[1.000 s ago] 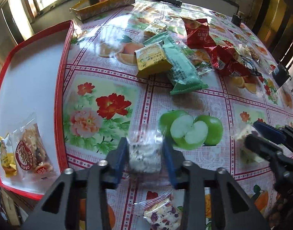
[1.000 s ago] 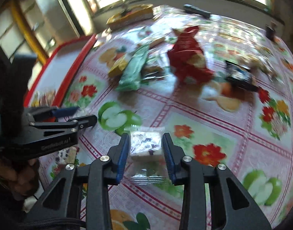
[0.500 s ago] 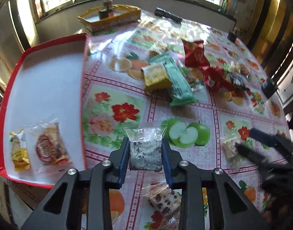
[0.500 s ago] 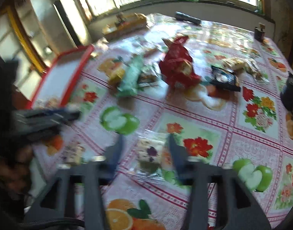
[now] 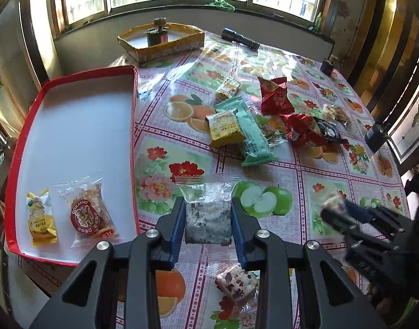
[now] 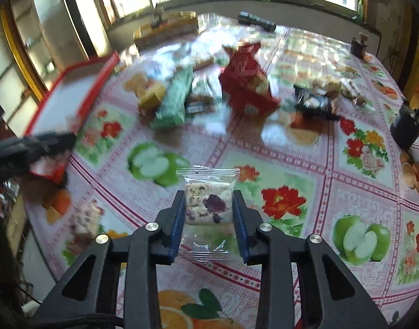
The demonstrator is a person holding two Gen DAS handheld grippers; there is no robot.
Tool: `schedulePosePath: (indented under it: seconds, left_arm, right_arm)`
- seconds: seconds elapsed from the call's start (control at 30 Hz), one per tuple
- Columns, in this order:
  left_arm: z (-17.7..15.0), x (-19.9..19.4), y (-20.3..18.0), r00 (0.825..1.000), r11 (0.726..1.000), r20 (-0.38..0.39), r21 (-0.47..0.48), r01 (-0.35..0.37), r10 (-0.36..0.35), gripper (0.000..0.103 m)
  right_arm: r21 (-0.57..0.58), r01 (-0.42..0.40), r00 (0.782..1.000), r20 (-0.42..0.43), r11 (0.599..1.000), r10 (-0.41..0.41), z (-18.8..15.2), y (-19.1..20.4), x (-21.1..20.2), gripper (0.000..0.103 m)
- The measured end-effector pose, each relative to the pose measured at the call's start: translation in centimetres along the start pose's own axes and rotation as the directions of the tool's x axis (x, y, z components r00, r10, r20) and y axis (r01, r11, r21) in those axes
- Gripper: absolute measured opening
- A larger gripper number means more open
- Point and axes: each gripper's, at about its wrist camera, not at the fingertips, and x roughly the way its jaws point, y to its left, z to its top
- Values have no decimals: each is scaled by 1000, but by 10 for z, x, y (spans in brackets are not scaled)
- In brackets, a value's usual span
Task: Organize snacks
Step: 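Carry both nougat packets into the tray and open both tools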
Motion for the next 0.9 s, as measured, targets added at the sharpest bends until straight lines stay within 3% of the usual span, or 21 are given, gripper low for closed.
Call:
schedulePosePath:
  seconds: [0.3, 0.53, 0.9]
  left_arm:
    - [2, -12, 9, 999, 1000, 33, -19, -23, 24, 31]
    - [3, -23, 22, 996, 997, 63, -39, -63, 66, 31]
    - [5, -24, 54, 990, 988, 71, -102, -117, 125, 31]
  right_arm:
    - [49, -146, 982, 125, 988, 139, 29, 9, -35, 35]
    - [11, -213, 970, 120, 977, 210, 39, 33, -31, 35]
    - [-56, -253, 960, 106, 966, 257, 49, 68, -24, 35]
